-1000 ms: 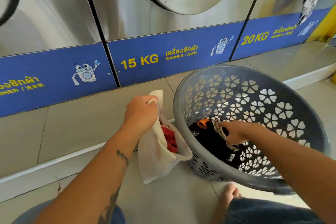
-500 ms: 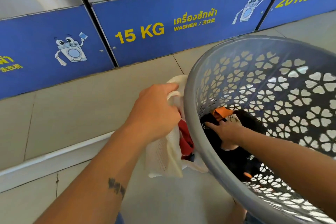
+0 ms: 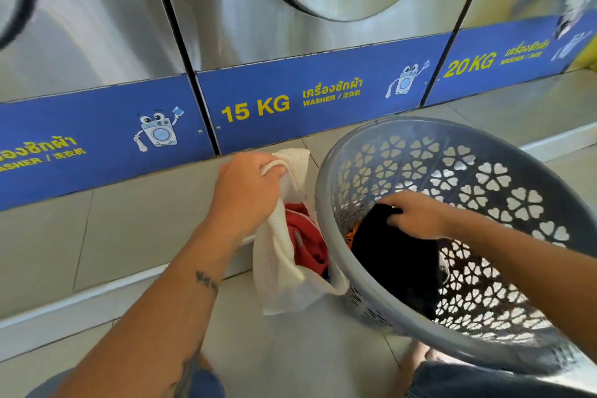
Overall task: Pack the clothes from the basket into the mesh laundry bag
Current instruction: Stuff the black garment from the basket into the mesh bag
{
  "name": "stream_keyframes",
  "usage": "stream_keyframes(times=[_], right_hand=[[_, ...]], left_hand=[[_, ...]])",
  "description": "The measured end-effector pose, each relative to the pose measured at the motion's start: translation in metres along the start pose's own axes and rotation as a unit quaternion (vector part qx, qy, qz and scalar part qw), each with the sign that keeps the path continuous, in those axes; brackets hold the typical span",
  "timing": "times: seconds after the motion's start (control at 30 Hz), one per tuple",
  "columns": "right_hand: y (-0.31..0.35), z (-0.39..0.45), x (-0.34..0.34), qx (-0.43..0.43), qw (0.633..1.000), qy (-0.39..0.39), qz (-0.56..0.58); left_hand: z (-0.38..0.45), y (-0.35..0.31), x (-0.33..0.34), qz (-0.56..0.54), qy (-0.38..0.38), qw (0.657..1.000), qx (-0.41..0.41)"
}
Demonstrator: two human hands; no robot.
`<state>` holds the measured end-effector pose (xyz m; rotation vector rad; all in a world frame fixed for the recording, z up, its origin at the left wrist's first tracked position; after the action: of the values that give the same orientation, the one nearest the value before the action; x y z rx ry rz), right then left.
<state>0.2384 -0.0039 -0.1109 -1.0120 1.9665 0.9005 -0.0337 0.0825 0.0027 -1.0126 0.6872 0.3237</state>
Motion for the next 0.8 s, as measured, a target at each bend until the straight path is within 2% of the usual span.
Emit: stream_keyframes(times=[0.1, 0.17, 0.23, 0.3, 0.37, 0.4, 0.43, 0.47, 0.53, 0.6, 0.73, 0.8], right_hand=[[0.018, -0.052, -0.051, -0.037, 0.986, -0.077, 0.146], [0.034, -0.09, -0.08, -0.073, 0.962, -0.127, 0.232], [0.052, -0.128, -0.105, -0.12, 0.911, -0.141, 0.368], [0.074, -0.16, -0.121, -0.175, 0.83, -0.108, 0.518], [0.1, -0.18, -0.123, -0.217, 0.762, -0.09, 0.604], [0.111, -0.184, -0.117, -0.223, 0.751, -0.09, 0.615], [0.123, -0.182, -0.107, -0.22, 0.759, -0.085, 0.607], [0.136, -0.177, -0.093, -0.212, 0.782, -0.07, 0.581], [0.16, -0.165, -0.06, -0.193, 0.858, -0.026, 0.475], [0.172, -0.152, -0.033, -0.177, 0.913, -0.002, 0.368], [0.187, -0.143, -0.006, -0.207, 0.948, -0.02, 0.239], [0.198, -0.135, 0.016, -0.23, 0.968, -0.035, 0.091]], left_hand=[[0.0, -0.015, -0.034, -0.003, -0.059, 0.998, 0.008], [-0.001, -0.027, -0.053, -0.028, -0.095, 0.995, 0.02], [-0.003, -0.041, -0.067, -0.055, -0.119, 0.991, 0.036], [-0.005, -0.05, -0.075, -0.076, -0.131, 0.987, 0.051], [-0.007, -0.055, -0.081, -0.086, -0.139, 0.985, 0.059], [-0.008, -0.055, -0.084, -0.094, -0.144, 0.983, 0.058], [-0.008, -0.053, -0.086, -0.105, -0.146, 0.982, 0.053], [-0.008, -0.051, -0.088, -0.114, -0.145, 0.982, 0.046], [-0.01, -0.046, -0.088, -0.117, -0.133, 0.984, 0.033], [-0.012, -0.039, -0.084, -0.113, -0.107, 0.988, 0.023], [-0.02, -0.031, -0.068, -0.139, -0.063, 0.988, 0.013], [-0.023, -0.033, -0.06, -0.157, -0.046, 0.986, 0.026]])
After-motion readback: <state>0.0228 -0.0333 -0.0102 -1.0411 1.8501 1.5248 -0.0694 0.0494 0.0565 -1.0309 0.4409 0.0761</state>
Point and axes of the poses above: each hand's wrist, its own z-axis towards the middle knuckle, its own x-axis out of the palm, y = z × x, the point moved 8 cm from there along z, towards the middle knuckle, and after that the axes turned 14 degrees about x, right-handed, at the moved point
